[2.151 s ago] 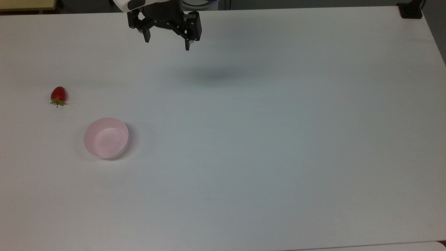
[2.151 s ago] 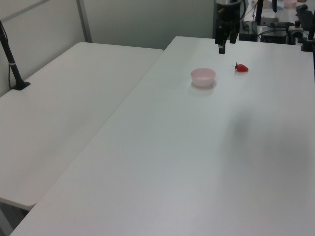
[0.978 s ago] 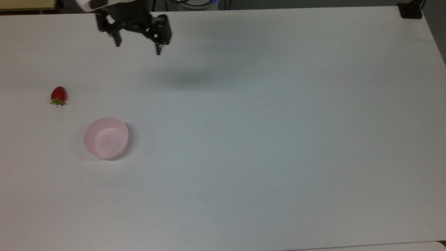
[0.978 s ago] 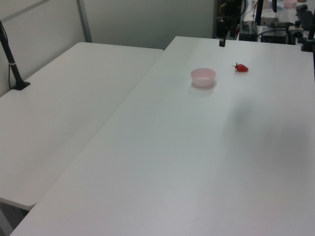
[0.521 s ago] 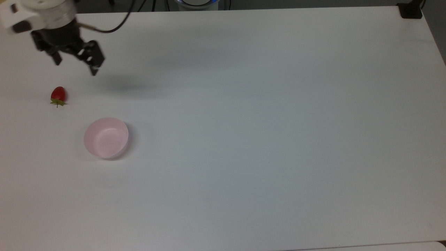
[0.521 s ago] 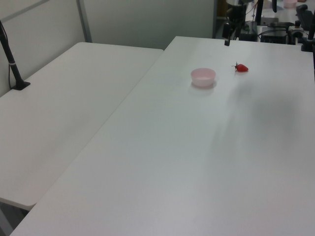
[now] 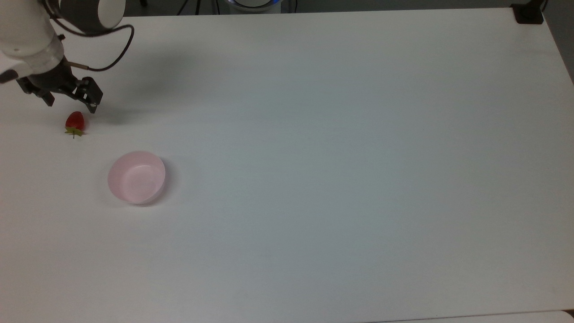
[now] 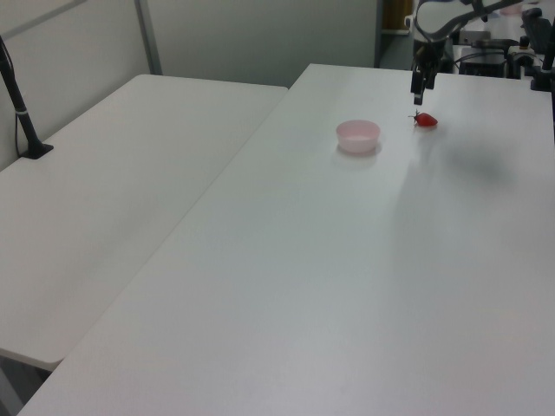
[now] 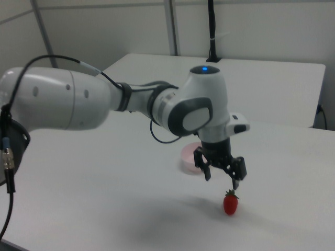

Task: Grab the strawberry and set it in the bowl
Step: 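Close the gripper on the red strawberry and lift it, then carry the strawberry over the pink bowl and lower it inside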

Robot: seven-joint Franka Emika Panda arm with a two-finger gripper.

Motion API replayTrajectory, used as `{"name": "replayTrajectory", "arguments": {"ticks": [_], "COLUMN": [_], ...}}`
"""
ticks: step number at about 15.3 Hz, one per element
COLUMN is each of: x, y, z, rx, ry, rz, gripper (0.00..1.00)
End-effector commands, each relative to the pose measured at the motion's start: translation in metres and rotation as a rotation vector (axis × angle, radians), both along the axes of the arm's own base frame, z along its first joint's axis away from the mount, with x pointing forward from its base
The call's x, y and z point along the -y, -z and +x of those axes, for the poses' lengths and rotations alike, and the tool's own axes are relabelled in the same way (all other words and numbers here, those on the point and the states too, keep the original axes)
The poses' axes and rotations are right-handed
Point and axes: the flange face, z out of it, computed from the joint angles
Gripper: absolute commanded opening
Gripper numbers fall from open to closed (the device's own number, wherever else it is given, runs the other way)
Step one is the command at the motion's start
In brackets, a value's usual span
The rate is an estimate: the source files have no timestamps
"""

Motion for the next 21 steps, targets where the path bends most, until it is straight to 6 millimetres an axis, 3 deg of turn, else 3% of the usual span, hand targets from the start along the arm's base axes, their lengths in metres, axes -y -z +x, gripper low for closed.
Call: {"name": "replayTrajectory", "arguments": {"ticks": [1, 5, 7, 10, 13, 15, 19, 21], "x": [0.011, 0.014, 0.014, 0.014, 0.012, 0.003, -0.057, -0.088], "y": [0.036, 0.061, 0.067, 0.065, 0.048, 0.016, -0.015, -0.018], "z": [0.003, 0.005, 0.005, 0.006, 0.009, 0.020, 0.051, 0.064], "rx": [-0.028, -0.044, -0.050, -0.047, -0.019, 0.036, 0.116, 0.139], "ry": [-0.089, -0.136, -0.138, -0.138, -0.114, -0.077, 0.026, 0.076], "rz": [-0.032, -0.038, -0.035, -0.037, -0.040, -0.050, -0.043, -0.036], "gripper": [0.88, 0.70, 0.48, 0.29, 0.27, 0.28, 0.29, 0.31]}}
